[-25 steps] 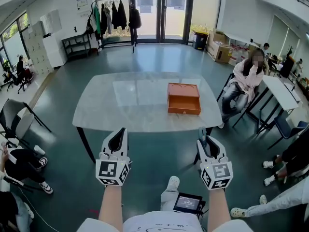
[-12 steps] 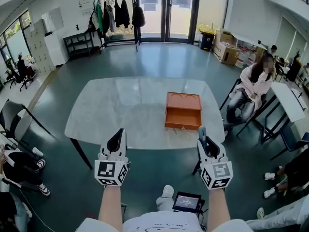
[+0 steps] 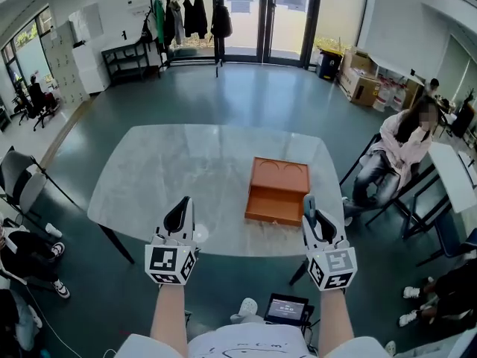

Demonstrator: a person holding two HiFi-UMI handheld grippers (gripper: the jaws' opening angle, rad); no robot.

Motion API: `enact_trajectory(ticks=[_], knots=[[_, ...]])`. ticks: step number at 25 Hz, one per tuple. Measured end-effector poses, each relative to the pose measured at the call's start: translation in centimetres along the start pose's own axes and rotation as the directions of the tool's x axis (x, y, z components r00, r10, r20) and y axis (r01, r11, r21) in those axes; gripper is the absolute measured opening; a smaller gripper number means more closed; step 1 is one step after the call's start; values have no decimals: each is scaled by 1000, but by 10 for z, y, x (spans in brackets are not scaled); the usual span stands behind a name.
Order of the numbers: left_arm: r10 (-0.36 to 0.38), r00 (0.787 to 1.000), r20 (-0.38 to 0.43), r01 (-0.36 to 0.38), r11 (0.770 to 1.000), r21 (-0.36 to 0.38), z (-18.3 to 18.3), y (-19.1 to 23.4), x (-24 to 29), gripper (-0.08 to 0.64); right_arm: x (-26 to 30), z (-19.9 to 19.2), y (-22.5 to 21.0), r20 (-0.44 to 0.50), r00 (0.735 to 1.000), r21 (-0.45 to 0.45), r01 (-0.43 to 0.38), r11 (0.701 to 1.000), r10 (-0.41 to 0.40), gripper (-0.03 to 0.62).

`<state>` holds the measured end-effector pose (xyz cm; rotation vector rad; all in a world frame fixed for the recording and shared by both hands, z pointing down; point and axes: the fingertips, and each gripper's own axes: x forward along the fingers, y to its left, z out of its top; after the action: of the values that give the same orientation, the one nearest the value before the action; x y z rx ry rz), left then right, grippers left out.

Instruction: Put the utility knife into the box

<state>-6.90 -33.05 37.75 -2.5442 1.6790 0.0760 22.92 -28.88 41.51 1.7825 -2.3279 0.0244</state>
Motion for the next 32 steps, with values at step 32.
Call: enact_trajectory(ticks=[32], knots=[[-10, 986, -168, 3, 999, -42, -97, 44, 148, 15, 175, -124, -25, -440, 877, 37, -198, 980, 193, 135]])
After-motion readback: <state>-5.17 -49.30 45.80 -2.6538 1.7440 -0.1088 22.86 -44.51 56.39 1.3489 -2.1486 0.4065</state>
